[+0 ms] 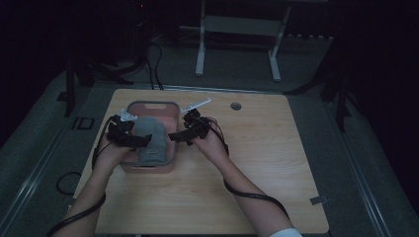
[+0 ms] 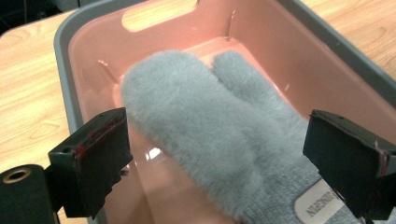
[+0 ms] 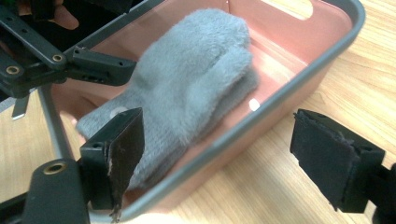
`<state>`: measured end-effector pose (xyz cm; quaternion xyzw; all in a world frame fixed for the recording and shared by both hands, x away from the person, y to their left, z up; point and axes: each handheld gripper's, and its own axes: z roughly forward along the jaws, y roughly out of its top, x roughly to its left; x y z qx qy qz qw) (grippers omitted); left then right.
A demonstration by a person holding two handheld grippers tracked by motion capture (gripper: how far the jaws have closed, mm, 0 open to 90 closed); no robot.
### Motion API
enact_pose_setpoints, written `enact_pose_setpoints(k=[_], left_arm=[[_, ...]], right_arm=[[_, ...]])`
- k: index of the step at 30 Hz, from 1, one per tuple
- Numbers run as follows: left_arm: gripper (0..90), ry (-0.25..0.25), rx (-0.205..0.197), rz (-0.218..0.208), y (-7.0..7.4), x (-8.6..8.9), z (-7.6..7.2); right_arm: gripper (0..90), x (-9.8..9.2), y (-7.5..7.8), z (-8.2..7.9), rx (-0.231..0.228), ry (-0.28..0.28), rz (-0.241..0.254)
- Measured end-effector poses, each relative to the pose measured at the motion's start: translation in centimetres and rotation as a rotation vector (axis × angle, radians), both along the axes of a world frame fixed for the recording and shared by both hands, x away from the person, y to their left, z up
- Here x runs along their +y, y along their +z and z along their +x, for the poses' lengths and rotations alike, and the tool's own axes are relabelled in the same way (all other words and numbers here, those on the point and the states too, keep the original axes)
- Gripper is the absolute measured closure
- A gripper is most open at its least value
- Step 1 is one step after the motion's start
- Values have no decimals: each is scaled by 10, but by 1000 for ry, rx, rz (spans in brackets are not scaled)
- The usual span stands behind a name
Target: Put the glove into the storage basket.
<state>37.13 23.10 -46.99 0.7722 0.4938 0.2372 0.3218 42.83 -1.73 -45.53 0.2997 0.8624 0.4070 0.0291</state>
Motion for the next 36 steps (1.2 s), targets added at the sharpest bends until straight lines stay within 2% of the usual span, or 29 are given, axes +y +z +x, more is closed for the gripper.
enact_pose_setpoints(k=[3, 6, 10, 15, 22, 23, 24, 28, 31, 34, 36], left_arm=[[78, -48, -15, -34, 5, -6, -6], [78, -85, -46, -45, 9, -15, -14], [78, -135, -63, -54, 11, -30, -22], [78, -190, -66, -90, 13, -48, -30], [78, -245, -80, -105, 13, -67, -40], [78, -259, -73, -120, 13, -70, -41], [78, -271, -70, -131, 13, -73, -42], [79, -332, -58, -140, 11, -85, -46], [79, -366, -66, -140, 10, -97, -50], [79, -390, -80, -142, 9, -108, -54], [79, -422, -79, -167, 7, -115, -57]], right_arm=[[171, -9, 0, -4, -17, 8, -4], [169, -21, 1, -10, -31, 16, -1], [169, -29, 2, -16, -45, 25, -6], [169, -48, 0, -24, -44, 27, 2], [169, -80, -11, -36, -47, 18, -2], [169, -80, -11, -36, -47, 18, -2], [169, -88, -15, -38, -46, 17, -2], [169, -99, -19, -43, -48, 13, -10], [169, -115, -22, -51, -53, 14, -8], [169, -123, -24, -55, -58, 17, -12], [169, -135, -27, -61, -74, 23, -4]])
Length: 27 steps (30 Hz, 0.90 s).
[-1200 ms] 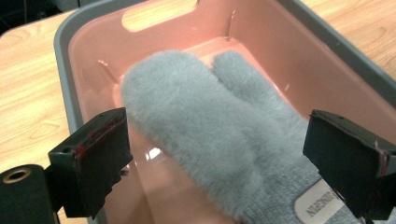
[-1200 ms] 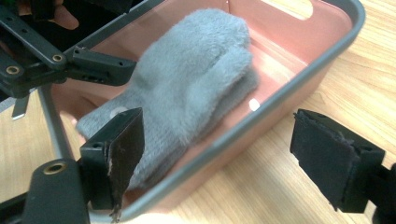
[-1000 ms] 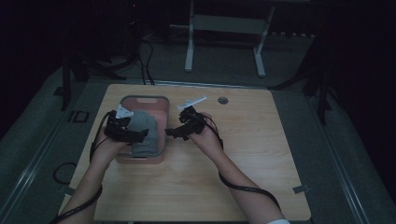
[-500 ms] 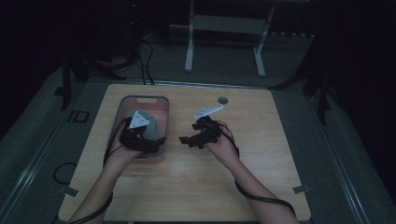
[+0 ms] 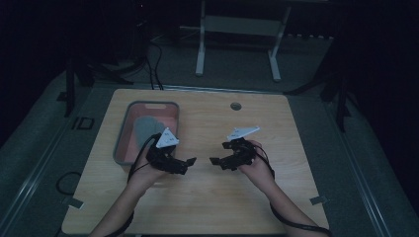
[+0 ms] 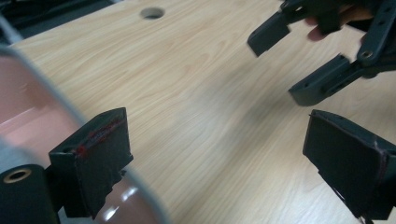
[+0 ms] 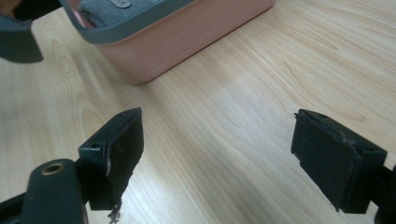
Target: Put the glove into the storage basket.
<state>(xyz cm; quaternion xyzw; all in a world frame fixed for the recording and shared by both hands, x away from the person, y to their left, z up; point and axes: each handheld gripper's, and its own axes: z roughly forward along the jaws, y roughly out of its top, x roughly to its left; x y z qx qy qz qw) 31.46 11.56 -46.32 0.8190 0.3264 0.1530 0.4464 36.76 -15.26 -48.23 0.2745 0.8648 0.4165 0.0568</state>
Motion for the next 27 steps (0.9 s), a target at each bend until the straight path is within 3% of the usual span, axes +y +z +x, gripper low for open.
enact_pose_setpoints(k=[3, 7, 15, 17, 22, 27], left_arm=[[79, -51, 0, -14, -6, -12, -3], [79, -106, -1, -2, -14, -27, -7], [79, -159, 16, 6, -33, -56, -13], [79, -179, 16, 12, -39, -61, -15], [79, -194, 25, -2, -53, -71, -19], [79, -205, 26, 37, -65, -79, -23]], right_arm=[[158, -7, -2, -3, -10, 13, -6], [155, -22, -6, -9, -32, 21, -1], [155, -49, -24, -19, -7, 10, 7], [155, -57, -28, -21, -13, 10, 28], [134, -75, -37, -29, -38, 15, 27], [133, -93, -45, -37, -37, 2, 5]])
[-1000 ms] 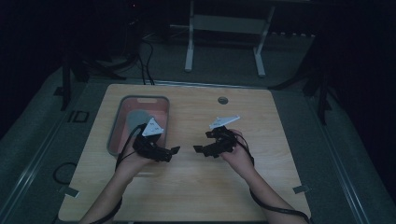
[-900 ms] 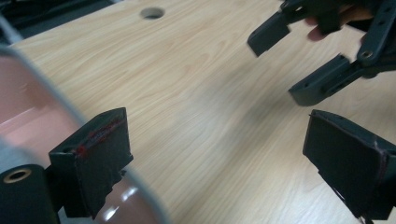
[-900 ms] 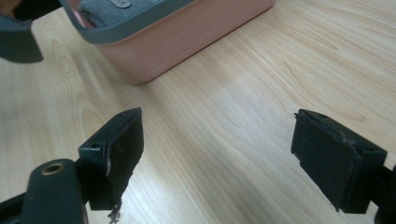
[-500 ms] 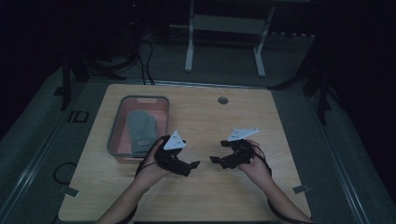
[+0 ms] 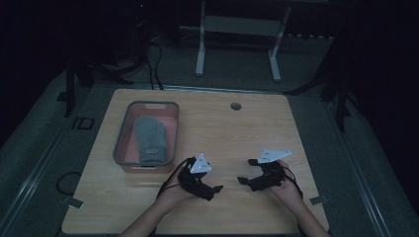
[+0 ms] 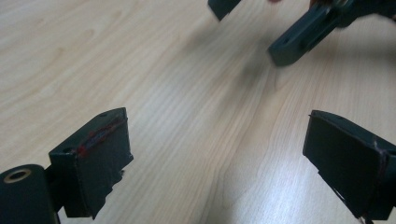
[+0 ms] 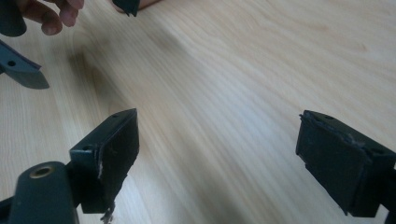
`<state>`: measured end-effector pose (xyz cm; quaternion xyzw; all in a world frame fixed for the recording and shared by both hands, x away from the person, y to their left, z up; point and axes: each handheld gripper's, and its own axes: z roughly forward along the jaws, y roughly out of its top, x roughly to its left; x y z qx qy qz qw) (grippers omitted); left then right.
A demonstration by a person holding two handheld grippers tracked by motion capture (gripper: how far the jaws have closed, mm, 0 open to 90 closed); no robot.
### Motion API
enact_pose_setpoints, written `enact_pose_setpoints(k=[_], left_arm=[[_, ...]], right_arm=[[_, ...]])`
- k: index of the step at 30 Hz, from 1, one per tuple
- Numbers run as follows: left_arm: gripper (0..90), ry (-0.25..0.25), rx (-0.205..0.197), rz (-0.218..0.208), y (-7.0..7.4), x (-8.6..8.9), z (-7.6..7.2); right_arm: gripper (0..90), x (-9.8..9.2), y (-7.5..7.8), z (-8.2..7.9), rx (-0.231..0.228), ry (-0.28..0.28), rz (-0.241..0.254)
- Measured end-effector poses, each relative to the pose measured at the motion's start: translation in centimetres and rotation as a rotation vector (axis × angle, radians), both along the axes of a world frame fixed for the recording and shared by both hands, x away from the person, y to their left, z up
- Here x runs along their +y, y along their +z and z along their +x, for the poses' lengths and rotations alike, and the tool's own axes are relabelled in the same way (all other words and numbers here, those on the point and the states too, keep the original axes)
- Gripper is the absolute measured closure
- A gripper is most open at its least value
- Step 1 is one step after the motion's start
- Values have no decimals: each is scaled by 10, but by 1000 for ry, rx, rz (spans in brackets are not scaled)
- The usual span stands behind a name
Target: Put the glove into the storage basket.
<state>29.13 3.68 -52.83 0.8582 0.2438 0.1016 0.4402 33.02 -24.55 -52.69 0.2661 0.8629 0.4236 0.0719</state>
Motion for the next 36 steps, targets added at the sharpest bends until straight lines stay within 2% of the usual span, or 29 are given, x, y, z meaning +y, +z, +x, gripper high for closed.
enact_pose_setpoints(k=[3, 5, 7, 9, 15, 18, 23, 28, 32, 36], left_arm=[[79, -8, -9, -5, -4, -2, -3], [79, -12, -3, -20, -7, -3, -4], [79, -21, 7, -23, -11, -4, -6], [80, -19, -7, -18, -14, -4, -9], [79, -31, 5, -33, -21, -4, -15], [80, -29, 11, -55, -23, -2, -17], [79, -26, 7, -55, -26, -2, -18], [80, -13, -2, -56, -26, -1, -19], [80, -11, 8, -72, -26, 1, -18], [80, -16, 11, -70, -26, 1, -18]], right_arm=[[137, -10, -7, -5, 32, -20, 9], [134, -16, -11, -10, -2, -33, -2], [133, -22, -16, -14, -12, -21, -4], [133, -26, -21, -18, -32, -22, -4], [135, -49, -25, -27, -58, -62, 8], [135, -61, -26, -31, -65, -80, 16], [136, -78, -27, -33, -79, -125, 34], [137, -79, -28, -31, -86, -130, 34], [137, -78, -28, -32, -101, -123, 27], [137, -79, -28, -32, -106, -128, 33]])
